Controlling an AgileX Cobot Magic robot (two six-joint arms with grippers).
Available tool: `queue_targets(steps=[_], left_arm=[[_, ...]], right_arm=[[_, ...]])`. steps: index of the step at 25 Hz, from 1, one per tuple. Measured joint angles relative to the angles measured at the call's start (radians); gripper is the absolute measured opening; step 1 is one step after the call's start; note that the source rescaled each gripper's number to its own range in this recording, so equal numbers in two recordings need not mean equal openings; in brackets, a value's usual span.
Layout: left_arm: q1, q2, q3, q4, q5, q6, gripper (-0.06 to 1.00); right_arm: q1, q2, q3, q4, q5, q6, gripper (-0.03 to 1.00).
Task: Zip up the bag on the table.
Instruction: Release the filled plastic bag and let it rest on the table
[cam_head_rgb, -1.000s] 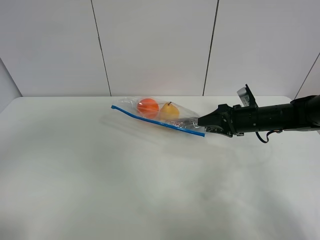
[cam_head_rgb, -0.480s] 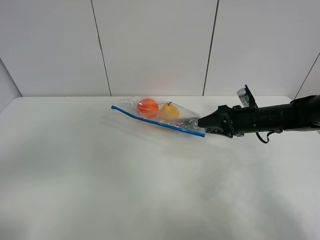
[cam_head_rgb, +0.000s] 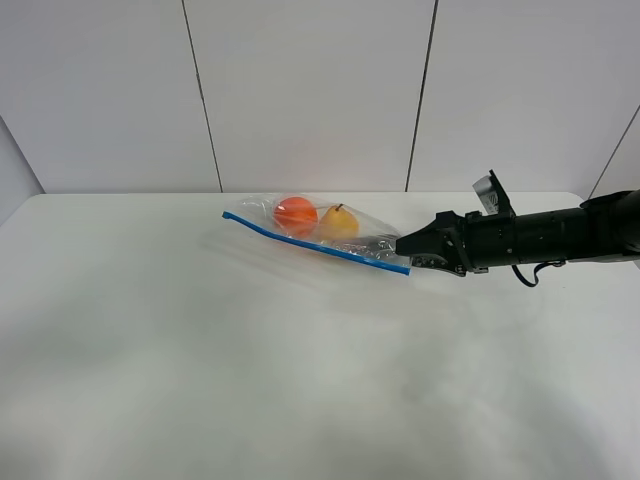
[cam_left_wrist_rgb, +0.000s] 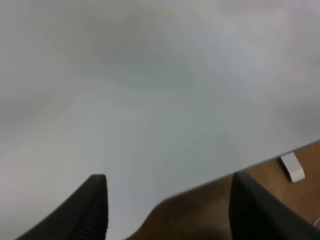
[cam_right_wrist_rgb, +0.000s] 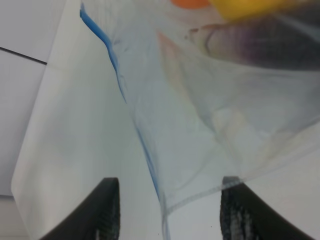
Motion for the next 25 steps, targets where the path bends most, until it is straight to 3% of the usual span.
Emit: queue_targets(steps=[10, 25], left_arm=[[0.000, -0.175, 0.013, -0.004, 0.007, -0.004, 0.80], [0.000, -0.183, 0.013, -0.001, 0.008, -0.016, 0.80]], right_arm=[[0.000, 0.000, 0.000, -0.007, 0.000, 0.000, 0.68], [0.000, 0.000, 0.000, -0.007, 0.007, 0.000, 0.68]])
